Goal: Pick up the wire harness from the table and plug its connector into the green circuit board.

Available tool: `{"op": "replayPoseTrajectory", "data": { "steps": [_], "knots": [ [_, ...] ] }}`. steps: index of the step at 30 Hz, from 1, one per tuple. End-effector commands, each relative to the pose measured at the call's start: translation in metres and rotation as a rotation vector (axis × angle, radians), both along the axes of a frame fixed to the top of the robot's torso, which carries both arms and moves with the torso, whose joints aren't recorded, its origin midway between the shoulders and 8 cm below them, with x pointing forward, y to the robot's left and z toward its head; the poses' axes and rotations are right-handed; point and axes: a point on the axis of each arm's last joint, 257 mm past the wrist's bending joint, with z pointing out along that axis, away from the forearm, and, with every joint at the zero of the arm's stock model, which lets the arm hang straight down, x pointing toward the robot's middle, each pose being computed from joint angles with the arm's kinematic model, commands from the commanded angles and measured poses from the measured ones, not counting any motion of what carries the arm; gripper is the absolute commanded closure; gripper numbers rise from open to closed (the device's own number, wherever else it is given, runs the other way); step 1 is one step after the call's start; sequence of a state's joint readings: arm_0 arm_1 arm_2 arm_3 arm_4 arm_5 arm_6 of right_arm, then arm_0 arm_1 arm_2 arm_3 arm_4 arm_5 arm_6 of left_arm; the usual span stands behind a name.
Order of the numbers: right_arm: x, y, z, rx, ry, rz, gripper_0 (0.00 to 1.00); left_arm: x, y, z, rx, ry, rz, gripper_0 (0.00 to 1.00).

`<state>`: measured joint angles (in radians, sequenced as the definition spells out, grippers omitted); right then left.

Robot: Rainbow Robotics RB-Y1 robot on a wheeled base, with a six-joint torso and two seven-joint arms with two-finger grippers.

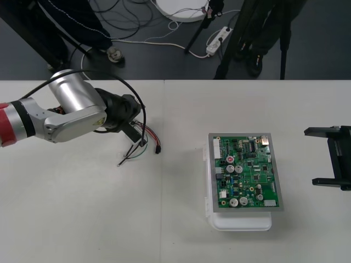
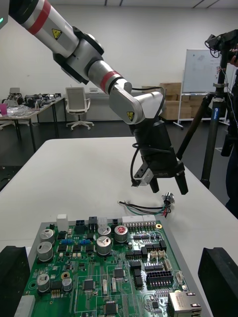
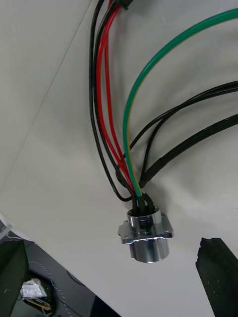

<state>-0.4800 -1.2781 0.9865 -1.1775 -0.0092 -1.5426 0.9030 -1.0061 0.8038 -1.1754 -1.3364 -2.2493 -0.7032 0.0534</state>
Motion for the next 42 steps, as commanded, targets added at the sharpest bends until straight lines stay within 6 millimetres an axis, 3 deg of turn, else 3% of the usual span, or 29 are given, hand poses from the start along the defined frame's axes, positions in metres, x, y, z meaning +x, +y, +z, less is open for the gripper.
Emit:
{"op": "replayPoseTrajectory", "data": {
  "steps": [1,22,42],
  "knots": [
    [0.006,-0.004,0.013,0.006,0.03,0.004,0.0,0.017,-0.019,0.02,-0.028,-0.01,0.064,0.0],
    [0.007,-0.001,0.011,0.016,0.05,0.006,0.0,0.015,-0.005,-0.001,0.069,0.015,0.184,0.0],
    [0.006,0.0,0.011,0.021,0.063,0.01,0.0,0.017,0.007,-0.007,0.124,0.001,0.298,0.0]
  ]
}}
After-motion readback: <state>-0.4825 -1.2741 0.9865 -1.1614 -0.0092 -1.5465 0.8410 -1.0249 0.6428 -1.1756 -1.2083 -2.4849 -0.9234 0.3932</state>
